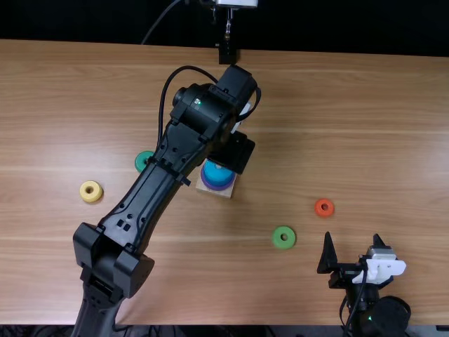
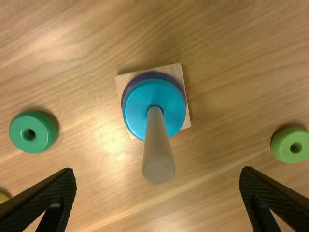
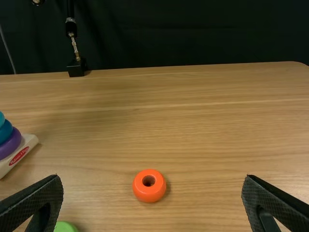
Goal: Build the Hanoi tower: stack the rings onto the peg from bottom to top in this color order: purple, dark blue, light blue, dark green, light green, yellow, orange.
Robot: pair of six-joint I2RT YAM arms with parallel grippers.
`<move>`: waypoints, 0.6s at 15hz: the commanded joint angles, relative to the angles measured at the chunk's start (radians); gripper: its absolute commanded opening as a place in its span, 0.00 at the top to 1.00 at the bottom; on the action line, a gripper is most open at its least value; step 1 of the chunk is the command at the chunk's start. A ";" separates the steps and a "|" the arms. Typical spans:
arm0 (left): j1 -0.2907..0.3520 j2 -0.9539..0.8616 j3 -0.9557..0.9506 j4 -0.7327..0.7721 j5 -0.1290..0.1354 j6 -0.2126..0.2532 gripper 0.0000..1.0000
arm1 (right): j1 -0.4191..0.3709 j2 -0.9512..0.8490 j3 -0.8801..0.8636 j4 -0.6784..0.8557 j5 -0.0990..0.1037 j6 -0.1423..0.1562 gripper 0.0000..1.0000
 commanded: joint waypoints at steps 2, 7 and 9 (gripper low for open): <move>0.056 -0.070 -0.012 0.083 0.009 -0.003 0.00 | -0.013 -0.013 -0.053 -0.074 -0.003 0.002 0.00; 0.116 -0.271 -0.328 0.444 0.007 -0.003 0.00 | -0.011 -0.013 -0.053 -0.074 -0.003 0.002 0.00; 0.166 -0.372 -0.472 0.514 0.007 -0.003 0.00 | -0.011 -0.013 -0.053 -0.074 -0.003 0.002 0.00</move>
